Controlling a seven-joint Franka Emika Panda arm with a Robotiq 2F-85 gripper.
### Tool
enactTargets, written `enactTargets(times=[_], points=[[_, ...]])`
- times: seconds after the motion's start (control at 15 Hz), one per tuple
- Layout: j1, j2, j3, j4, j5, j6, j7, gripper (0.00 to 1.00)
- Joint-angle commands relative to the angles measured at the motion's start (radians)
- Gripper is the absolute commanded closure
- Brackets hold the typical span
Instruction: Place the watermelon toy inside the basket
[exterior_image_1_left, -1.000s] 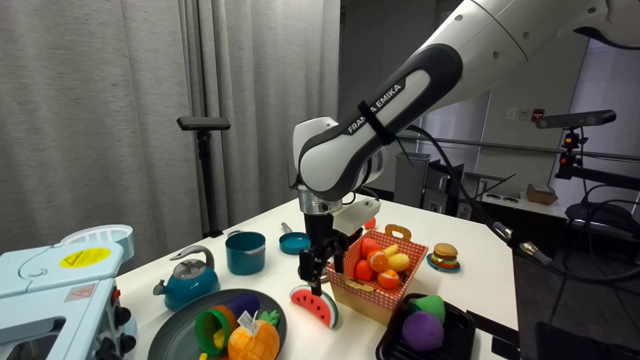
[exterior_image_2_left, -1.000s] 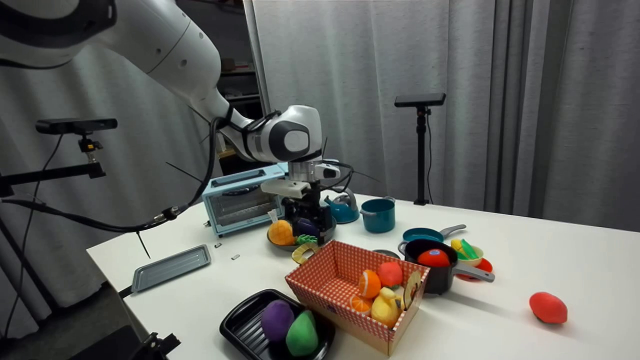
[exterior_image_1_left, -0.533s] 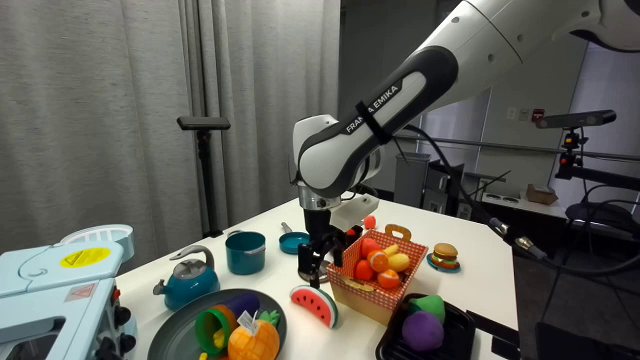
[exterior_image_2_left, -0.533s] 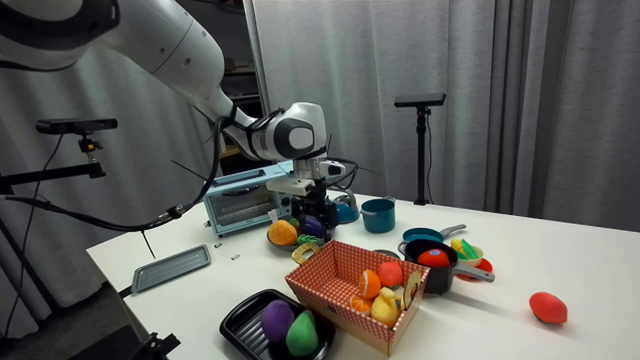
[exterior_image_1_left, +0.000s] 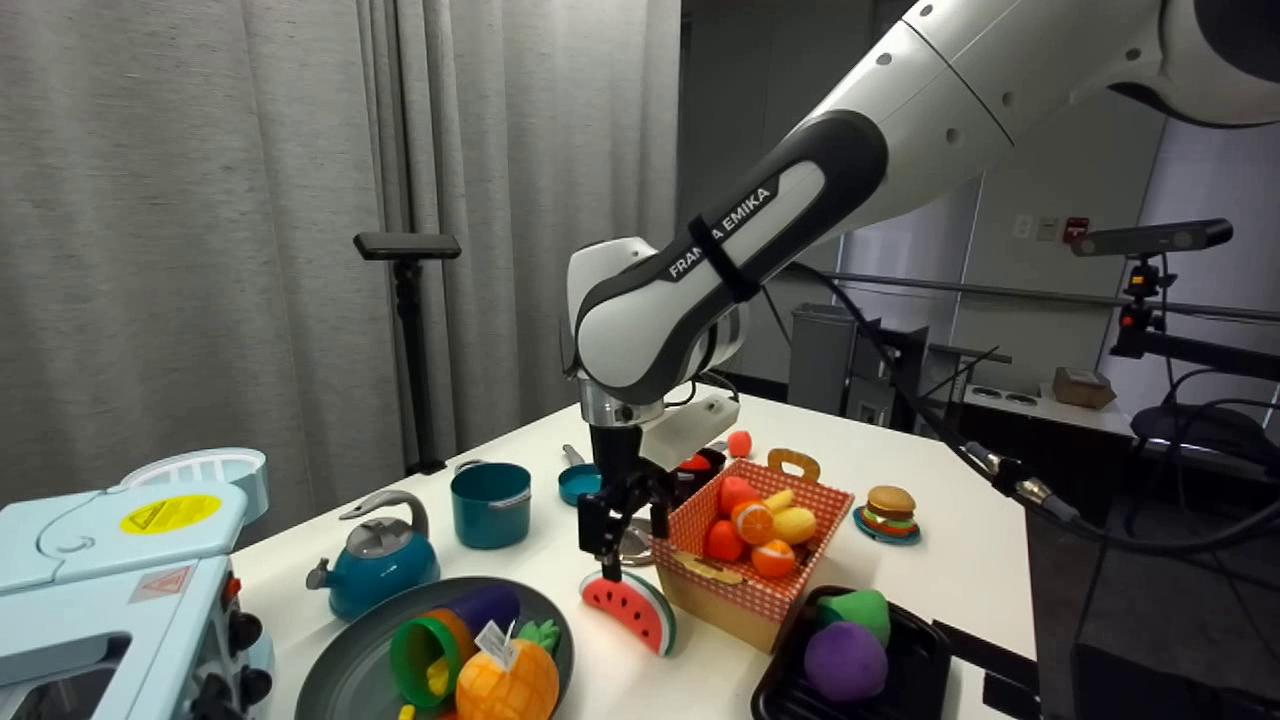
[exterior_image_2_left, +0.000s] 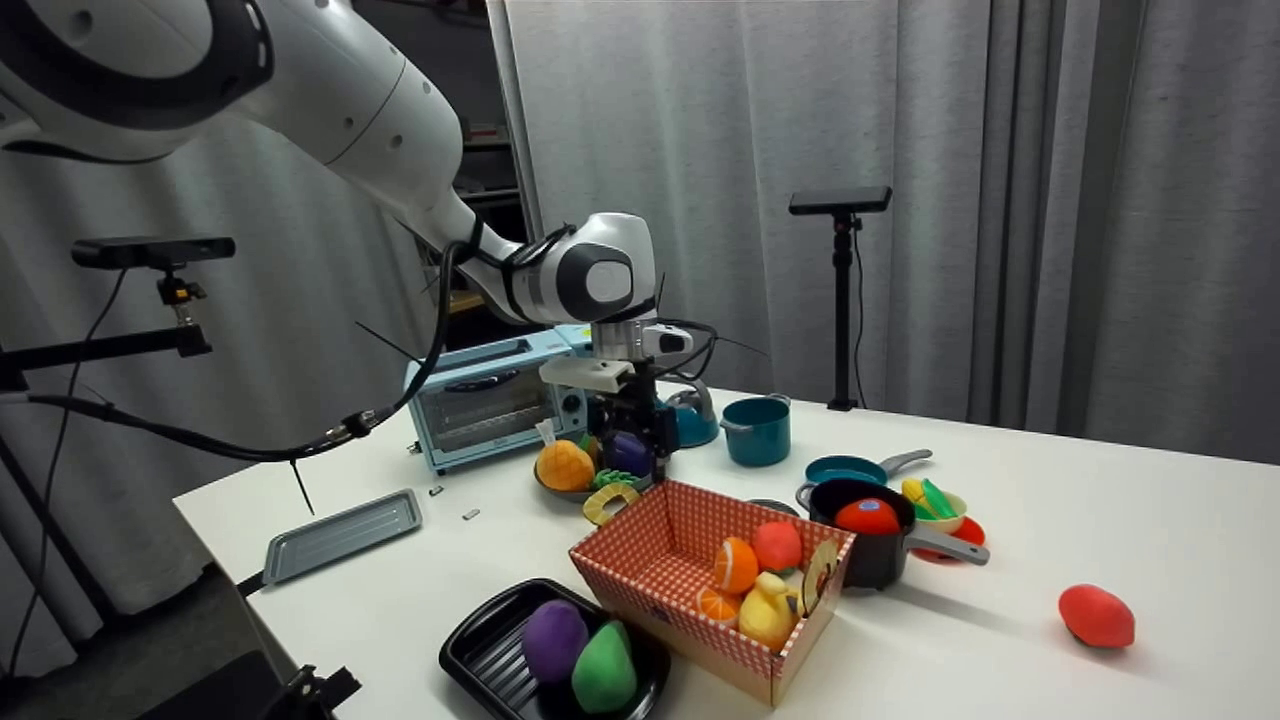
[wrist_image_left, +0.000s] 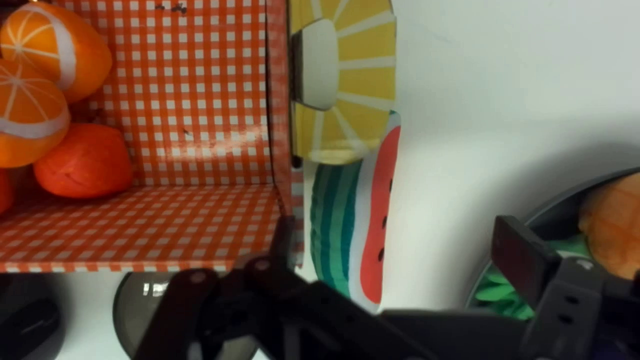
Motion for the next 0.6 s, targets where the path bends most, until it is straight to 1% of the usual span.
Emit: enactTargets(times=[0.0,0.07,0.4,0.53], points=[[0.024,-0.037,-0.017,0.028,-0.029,-0.013,0.018,0.00],[0.011,-0.008,-0.005,0.019,-0.006,-0.002,-0.001,0.00],[0.012,-0.006,-0.005,0.019,-0.006,-0.002,-0.001,0.00],[0.011,0.016,-0.003,0.035,-0.006,0.031,-0.008,0.00]])
